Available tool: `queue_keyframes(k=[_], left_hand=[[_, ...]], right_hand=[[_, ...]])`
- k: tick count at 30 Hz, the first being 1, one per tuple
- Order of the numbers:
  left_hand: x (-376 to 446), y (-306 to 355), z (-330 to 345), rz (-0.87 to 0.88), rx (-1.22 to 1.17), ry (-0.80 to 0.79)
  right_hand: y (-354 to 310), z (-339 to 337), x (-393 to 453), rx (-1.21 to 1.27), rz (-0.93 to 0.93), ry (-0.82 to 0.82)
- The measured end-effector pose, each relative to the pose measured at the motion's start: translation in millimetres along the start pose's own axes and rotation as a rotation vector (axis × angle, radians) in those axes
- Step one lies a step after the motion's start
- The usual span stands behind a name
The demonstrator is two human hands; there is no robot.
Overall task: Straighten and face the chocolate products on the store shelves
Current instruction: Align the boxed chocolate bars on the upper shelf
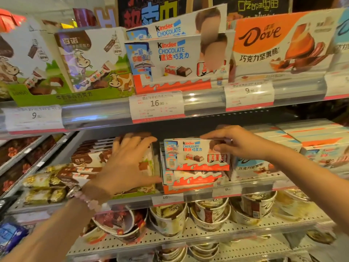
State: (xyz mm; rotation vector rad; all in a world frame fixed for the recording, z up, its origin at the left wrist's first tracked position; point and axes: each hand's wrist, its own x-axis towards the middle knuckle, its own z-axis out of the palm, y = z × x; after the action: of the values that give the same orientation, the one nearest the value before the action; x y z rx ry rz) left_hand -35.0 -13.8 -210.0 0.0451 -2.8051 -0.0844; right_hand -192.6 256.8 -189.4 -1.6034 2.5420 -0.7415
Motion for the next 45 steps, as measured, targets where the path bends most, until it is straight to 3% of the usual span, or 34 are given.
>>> queue_keyframes(k=[4, 17, 21, 29, 35, 39, 42, 45], left_hand=[[-7, -18, 6, -0.009, 0.114, -0.154], [3, -4, 8, -0.123, 0.186, -0.219], [3, -3, 9, -0.145, 0.184, -0.22], [2, -4, 10, -0.124, 0.203, -0.198], [3, -2, 8, -0.1, 0.217, -0.222], [2, 0, 6, -0.1, 0.18, -0.253], [1, 5, 1, -0.086, 0.128, -0.262], [5, 17, -2, 0.012, 0.082, -0.14]], right_hand=[[8, 8, 2, -0.004, -0.006, -0.034], [12, 26, 13, 0.037, -0.082, -0.01], [14, 27, 14, 0.03, -0.084, -0.073], [15, 40, 17, -0.178, -0.063, -0.035], [10, 49, 21, -0.504, -0.026, 0.002], [4, 42, 21, -0.476, 0.025, -0.03], [-1, 29, 11, -0.293, 0.043, 0.076], [-1, 16, -5, -0.101, 0.054, 0.184]])
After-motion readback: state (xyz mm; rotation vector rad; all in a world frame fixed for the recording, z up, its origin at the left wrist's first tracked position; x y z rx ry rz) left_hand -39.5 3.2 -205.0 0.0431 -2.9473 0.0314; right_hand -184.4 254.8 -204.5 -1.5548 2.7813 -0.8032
